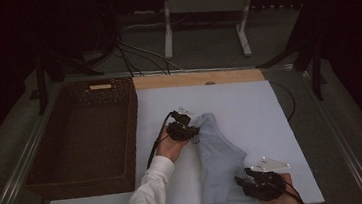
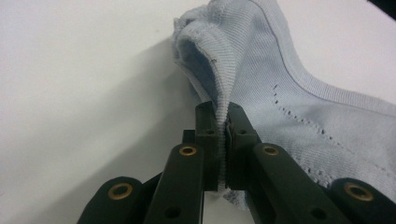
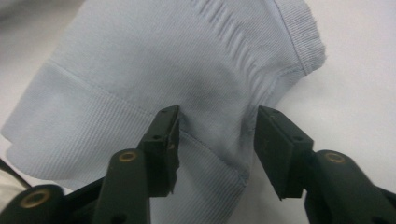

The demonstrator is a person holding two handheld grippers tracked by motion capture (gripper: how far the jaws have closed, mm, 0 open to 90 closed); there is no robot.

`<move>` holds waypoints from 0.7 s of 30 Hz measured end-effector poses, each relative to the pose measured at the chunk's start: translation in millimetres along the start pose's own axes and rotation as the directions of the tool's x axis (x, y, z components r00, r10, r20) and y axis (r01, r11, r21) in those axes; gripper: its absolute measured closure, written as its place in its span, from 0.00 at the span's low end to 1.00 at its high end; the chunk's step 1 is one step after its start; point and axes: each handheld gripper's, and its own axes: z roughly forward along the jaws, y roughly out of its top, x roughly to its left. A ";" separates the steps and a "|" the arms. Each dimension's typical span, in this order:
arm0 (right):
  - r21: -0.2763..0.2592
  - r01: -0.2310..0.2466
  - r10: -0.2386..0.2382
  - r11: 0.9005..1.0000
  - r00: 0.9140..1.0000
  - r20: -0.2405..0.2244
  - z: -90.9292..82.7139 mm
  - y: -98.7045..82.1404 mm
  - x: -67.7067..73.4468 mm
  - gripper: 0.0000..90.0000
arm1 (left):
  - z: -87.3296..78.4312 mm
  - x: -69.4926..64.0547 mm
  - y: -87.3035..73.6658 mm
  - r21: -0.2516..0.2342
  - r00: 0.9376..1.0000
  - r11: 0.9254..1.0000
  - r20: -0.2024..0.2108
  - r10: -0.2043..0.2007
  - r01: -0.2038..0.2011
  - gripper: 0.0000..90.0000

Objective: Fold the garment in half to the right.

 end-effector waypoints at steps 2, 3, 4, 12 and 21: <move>-0.002 -0.006 0.006 1.000 1.000 -0.007 -0.4 0.1 -0.1 0.49 | -1.5 0.5 0.4 -0.002 1.000 1.000 -0.002 0.000 0.000 0.97; -0.009 -0.009 0.008 1.000 1.000 -0.011 -1.2 0.3 -0.3 0.44 | -4.0 1.4 1.0 -0.008 1.000 1.000 -0.002 -0.002 0.002 0.97; -0.010 -0.011 0.011 1.000 1.000 -0.007 -1.3 0.5 -0.1 0.41 | -4.0 1.4 1.0 -0.008 1.000 1.000 -0.002 -0.002 0.002 0.97; -0.025 -0.023 0.023 0.999 1.000 0.010 -2.7 0.6 -0.2 0.25 | -13.2 4.3 2.7 -0.028 1.000 1.000 -0.013 -0.005 0.005 0.97; -0.030 -0.048 0.049 0.998 0.999 0.012 -4.7 -2.2 -3.8 0.19 | -21.4 8.8 3.5 -0.047 1.000 0.999 -0.024 -0.019 0.018 0.97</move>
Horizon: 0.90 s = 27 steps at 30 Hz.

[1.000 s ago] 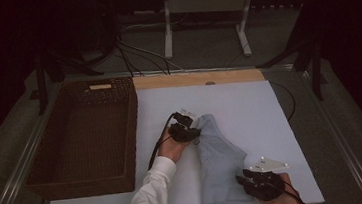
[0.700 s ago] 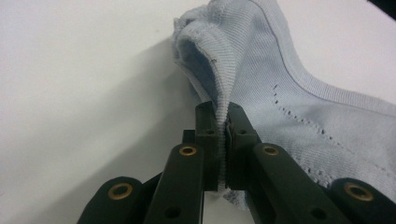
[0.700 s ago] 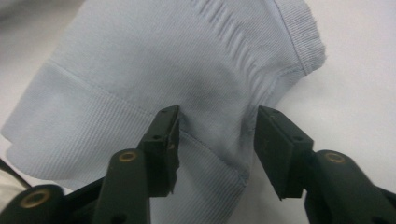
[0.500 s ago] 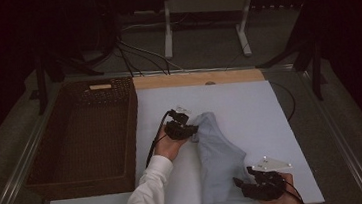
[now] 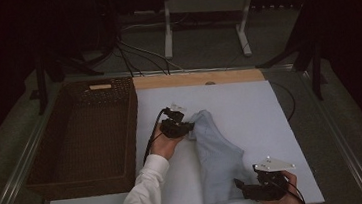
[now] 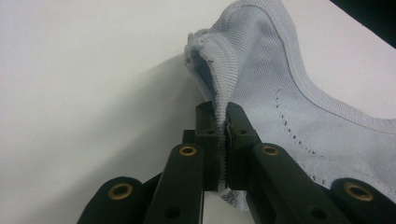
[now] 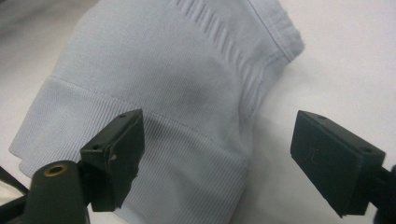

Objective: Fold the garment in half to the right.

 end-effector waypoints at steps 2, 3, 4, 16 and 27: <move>0.002 0.002 -0.002 1.000 1.000 -0.007 -0.3 -0.7 -0.7 0.18 | -1.5 1.3 0.1 -0.001 1.000 1.000 -0.003 0.001 -0.001 0.97; 0.004 0.002 -0.002 1.000 1.000 -0.006 -0.1 -1.0 -0.8 0.18 | -2.0 2.0 0.1 -0.005 1.000 1.000 -0.003 -0.002 0.002 0.97; 0.006 0.003 -0.003 1.000 1.000 -0.004 0.1 -1.3 -0.8 0.18 | -2.8 2.5 0.1 -0.005 1.000 1.000 -0.005 -0.006 0.006 0.97; 0.066 -0.035 0.033 0.997 0.999 0.032 5.6 -4.6 -7.2 0.32 | -10.6 8.1 0.4 -0.010 1.000 1.000 -0.022 -0.012 0.011 0.97; 0.160 -0.039 0.037 0.986 0.999 0.014 22.1 -4.9 -4.2 0.41 | -10.1 6.9 1.7 -0.011 1.000 1.000 -0.021 -0.011 0.011 0.97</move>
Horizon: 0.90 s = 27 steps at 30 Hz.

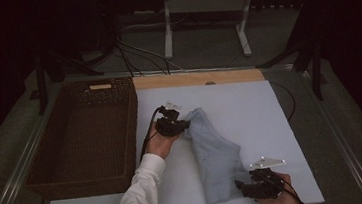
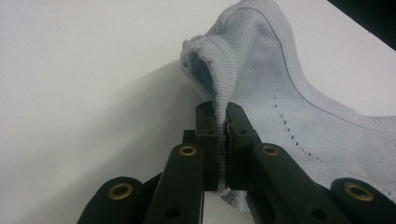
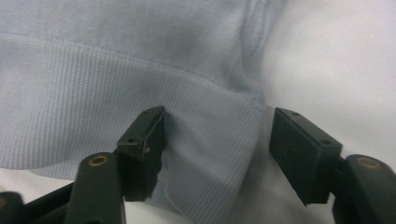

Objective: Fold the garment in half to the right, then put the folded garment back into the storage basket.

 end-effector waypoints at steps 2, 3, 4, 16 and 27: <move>0.005 -0.007 0.007 1.000 1.000 -0.009 1.1 0.8 0.1 0.42 | 0.2 -0.1 0.7 0.004 1.000 1.000 -0.001 0.003 -0.003 0.97; 0.006 -0.007 0.007 1.000 1.000 -0.014 1.2 0.8 -0.4 0.42 | 0.5 -0.2 0.9 0.004 1.000 1.000 -0.001 0.003 -0.003 0.97; 0.007 -0.008 0.008 1.000 1.000 -0.016 1.1 0.8 -0.7 0.43 | 0.8 -0.5 1.0 0.003 1.000 1.000 -0.002 0.004 -0.004 0.97; 0.030 0.018 -0.017 0.999 0.998 -0.061 0.2 2.6 3.5 0.63 | 7.4 -1.4 1.9 0.010 1.000 1.000 -0.004 0.003 -0.003 0.97; 0.044 0.067 -0.063 0.997 0.995 -0.078 -2.2 6.0 9.9 0.86 | 10.3 -3.4 1.4 0.017 1.000 1.000 -0.005 0.004 -0.004 0.97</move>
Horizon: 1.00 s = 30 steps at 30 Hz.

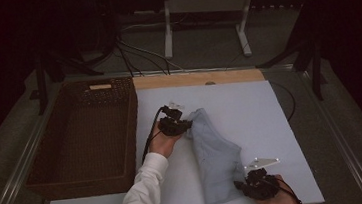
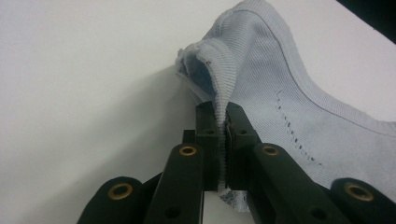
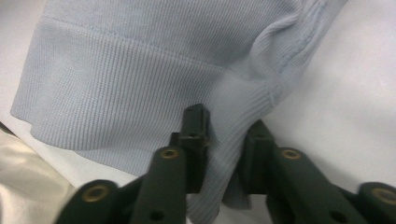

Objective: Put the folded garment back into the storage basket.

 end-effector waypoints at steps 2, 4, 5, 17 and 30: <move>-0.003 0.008 -0.008 1.000 1.000 0.015 -1.1 -0.2 2.0 0.87 | 2.5 1.2 -0.7 0.013 1.000 1.000 0.000 0.001 -0.001 0.96; -0.003 0.014 -0.014 1.000 1.000 0.018 -1.2 -0.2 2.8 0.87 | 8.5 4.1 -2.8 0.032 1.000 0.999 -0.006 -0.010 0.010 0.93; -0.004 0.014 -0.014 1.000 1.000 0.018 -1.3 -0.4 2.6 0.87 | 10.6 5.0 -3.6 0.036 1.000 0.999 -0.007 -0.013 0.014 0.89; -0.009 0.034 -0.033 0.999 0.999 0.026 -1.9 -1.5 4.2 0.87 | 29.5 5.5 -10.8 0.093 0.996 0.995 -0.088 -0.029 0.037 0.33; -0.007 0.028 -0.028 1.000 1.000 0.011 -2.0 -0.9 4.6 0.87 | 35.3 -7.7 -14.8 0.164 1.000 0.986 -0.013 -0.012 0.014 0.79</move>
